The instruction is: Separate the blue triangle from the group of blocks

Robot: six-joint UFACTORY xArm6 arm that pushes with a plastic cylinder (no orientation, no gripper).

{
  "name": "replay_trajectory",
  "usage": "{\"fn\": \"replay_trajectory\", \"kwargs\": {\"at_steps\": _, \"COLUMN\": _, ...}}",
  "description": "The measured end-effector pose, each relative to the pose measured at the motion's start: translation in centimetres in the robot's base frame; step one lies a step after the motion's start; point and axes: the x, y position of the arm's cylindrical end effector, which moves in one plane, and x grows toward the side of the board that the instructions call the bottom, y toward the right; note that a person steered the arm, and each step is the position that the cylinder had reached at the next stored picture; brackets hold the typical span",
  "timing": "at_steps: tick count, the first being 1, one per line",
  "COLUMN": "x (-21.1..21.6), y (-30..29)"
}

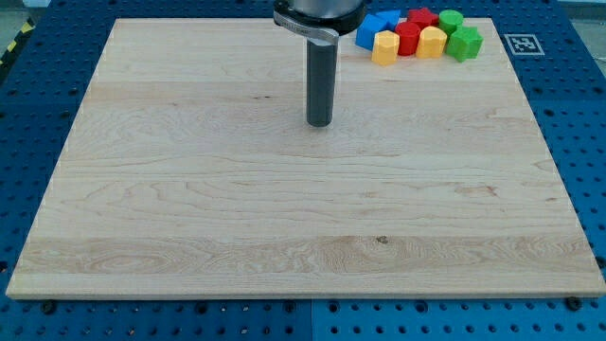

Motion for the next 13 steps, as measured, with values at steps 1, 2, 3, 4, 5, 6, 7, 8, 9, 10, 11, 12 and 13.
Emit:
{"fn": "replay_trajectory", "kwargs": {"at_steps": 1, "x": 0.0, "y": 0.0}}
{"fn": "replay_trajectory", "kwargs": {"at_steps": 2, "x": -0.2, "y": 0.0}}
{"fn": "replay_trajectory", "kwargs": {"at_steps": 3, "x": -1.1, "y": -0.2}}
{"fn": "replay_trajectory", "kwargs": {"at_steps": 4, "x": -5.9, "y": -1.9}}
{"fn": "replay_trajectory", "kwargs": {"at_steps": 5, "x": -11.3, "y": -2.4}}
{"fn": "replay_trajectory", "kwargs": {"at_steps": 6, "x": -16.7, "y": -2.0}}
{"fn": "replay_trajectory", "kwargs": {"at_steps": 7, "x": -21.1, "y": 0.9}}
{"fn": "replay_trajectory", "kwargs": {"at_steps": 8, "x": -21.1, "y": 3.4}}
{"fn": "replay_trajectory", "kwargs": {"at_steps": 9, "x": -21.1, "y": 6.6}}
{"fn": "replay_trajectory", "kwargs": {"at_steps": 10, "x": -21.1, "y": 7.4}}
{"fn": "replay_trajectory", "kwargs": {"at_steps": 11, "x": -21.1, "y": 11.1}}
{"fn": "replay_trajectory", "kwargs": {"at_steps": 12, "x": -20.9, "y": 13.6}}
{"fn": "replay_trajectory", "kwargs": {"at_steps": 13, "x": -18.6, "y": 13.5}}
